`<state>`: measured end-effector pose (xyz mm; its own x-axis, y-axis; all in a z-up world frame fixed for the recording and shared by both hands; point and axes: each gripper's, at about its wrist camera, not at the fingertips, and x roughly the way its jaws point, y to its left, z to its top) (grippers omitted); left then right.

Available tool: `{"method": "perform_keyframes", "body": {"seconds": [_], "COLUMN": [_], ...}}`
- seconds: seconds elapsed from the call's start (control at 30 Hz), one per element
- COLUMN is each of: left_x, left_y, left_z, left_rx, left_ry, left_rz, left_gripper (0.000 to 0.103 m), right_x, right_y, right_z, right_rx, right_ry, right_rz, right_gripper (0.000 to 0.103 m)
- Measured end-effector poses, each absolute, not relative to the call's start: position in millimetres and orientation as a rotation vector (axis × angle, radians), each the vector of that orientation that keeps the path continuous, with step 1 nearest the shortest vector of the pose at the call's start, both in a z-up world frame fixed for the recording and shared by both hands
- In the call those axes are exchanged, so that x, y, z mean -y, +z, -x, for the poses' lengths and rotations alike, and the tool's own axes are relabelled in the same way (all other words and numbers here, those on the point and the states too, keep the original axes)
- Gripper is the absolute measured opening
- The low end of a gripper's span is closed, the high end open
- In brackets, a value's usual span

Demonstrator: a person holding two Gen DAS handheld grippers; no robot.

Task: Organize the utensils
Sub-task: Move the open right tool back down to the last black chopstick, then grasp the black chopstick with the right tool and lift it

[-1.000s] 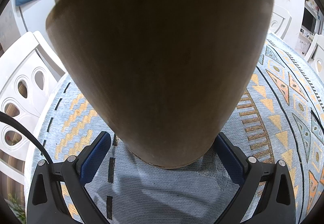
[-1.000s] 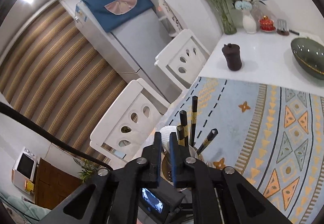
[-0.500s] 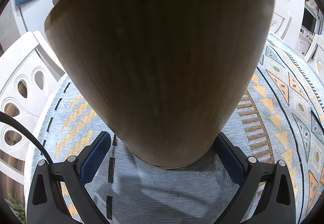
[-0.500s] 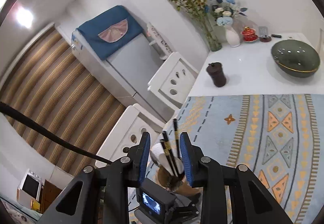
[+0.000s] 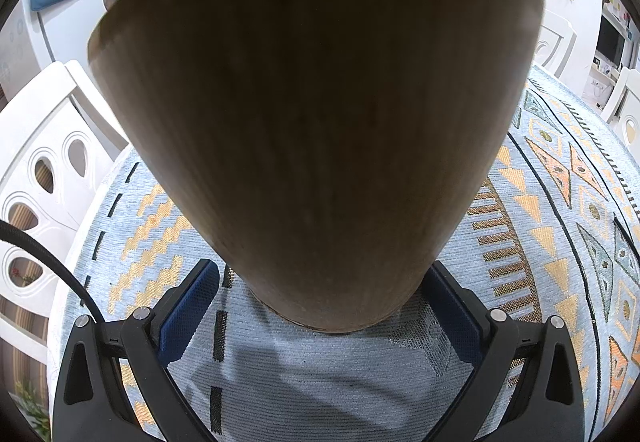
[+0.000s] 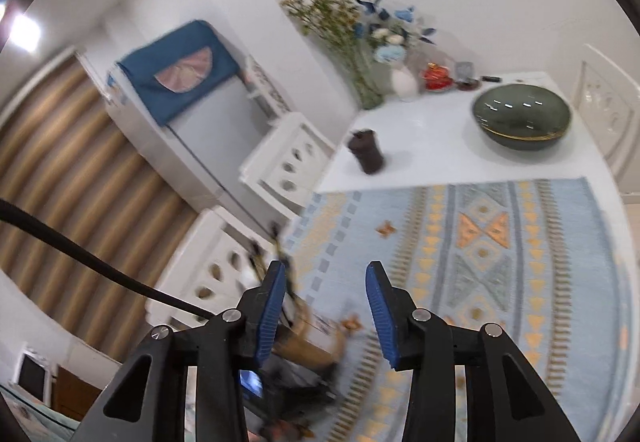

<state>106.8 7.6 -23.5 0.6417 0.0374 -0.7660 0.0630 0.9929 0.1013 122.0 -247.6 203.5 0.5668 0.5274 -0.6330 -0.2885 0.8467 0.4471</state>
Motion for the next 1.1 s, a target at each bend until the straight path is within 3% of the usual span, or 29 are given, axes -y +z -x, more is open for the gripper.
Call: {"method": "perform_keyframes", "body": {"seconds": [0.27,0.63,1.1], "left_x": [-5.5,-6.7,-9.3], "left_y": [-23.7,-23.5,-26.3], "left_z": [-106.4,-107.0,-107.6], "left_rx": [-0.875,-0.875,-0.875], "left_ry": [-0.013,-0.013,-0.013], "left_rz": [-0.124,-0.124,-0.123], "left_gripper": [0.102,0.102,0.102], "right_x": [306.8,337.6,320.5], "right_y": [128.7,16.6,-6.5], "right_z": [-102.9,-67.1,-70.2], "right_rx": [-1.052,-1.456,-1.531], "right_ry": [0.306,-0.035,-0.012], "right_rz": [-0.436,-0.163,-0.054], "right_gripper": [0.04,0.04,0.037]}}
